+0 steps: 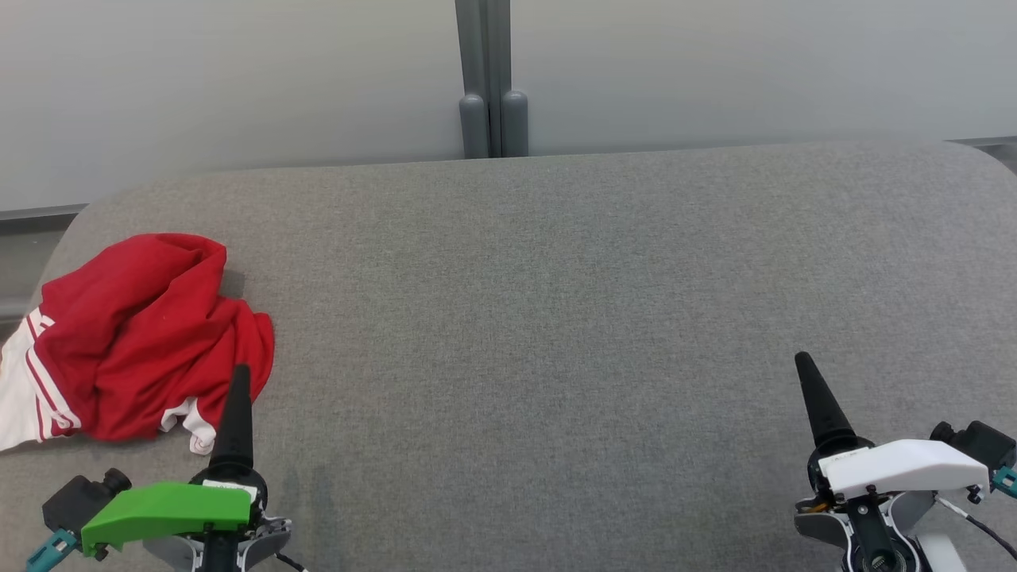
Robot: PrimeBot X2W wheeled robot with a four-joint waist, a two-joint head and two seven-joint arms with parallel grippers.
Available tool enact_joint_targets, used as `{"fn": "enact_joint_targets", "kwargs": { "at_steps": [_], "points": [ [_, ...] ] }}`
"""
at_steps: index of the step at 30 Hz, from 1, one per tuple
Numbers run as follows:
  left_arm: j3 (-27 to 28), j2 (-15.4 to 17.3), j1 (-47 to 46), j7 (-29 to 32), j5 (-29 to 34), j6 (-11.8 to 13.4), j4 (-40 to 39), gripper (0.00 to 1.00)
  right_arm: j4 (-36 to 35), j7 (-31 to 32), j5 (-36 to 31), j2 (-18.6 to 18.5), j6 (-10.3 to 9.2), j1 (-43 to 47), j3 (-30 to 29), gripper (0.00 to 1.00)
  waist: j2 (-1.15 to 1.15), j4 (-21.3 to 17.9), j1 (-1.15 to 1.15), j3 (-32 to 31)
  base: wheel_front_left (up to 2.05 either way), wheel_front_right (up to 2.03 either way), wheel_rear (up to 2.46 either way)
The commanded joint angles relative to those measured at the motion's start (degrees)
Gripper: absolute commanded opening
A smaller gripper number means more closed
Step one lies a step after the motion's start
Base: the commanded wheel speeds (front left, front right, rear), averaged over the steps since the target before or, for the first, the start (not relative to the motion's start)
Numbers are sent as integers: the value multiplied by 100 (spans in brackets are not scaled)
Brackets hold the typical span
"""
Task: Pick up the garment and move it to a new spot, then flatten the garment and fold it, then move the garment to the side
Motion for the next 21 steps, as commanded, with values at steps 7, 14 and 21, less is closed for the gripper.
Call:
{"fn": "enact_joint_targets", "kwargs": {
  "at_steps": [7, 14, 21],
  "points": [
    [-167, 30, -25, -196, 1213, -12, -297, 100, -264, -209, -1245, -37, 2, -24, 273, 100, 0, -6, 0, -1, 0, 0, 0],
    [-266, 33, 63, -345, 1960, -11, -401, 100, -273, -359, -1854, -42, 2, 36, 382, 100, 0, -6, 0, -13, 0, 0, 0],
    [-427, 38, 101, -482, 2596, 41, -484, 100, -381, -495, -2419, -46, 3, 92, 388, 100, 0, 2, 0, -18, 0, 0, 0]
  ]
}}
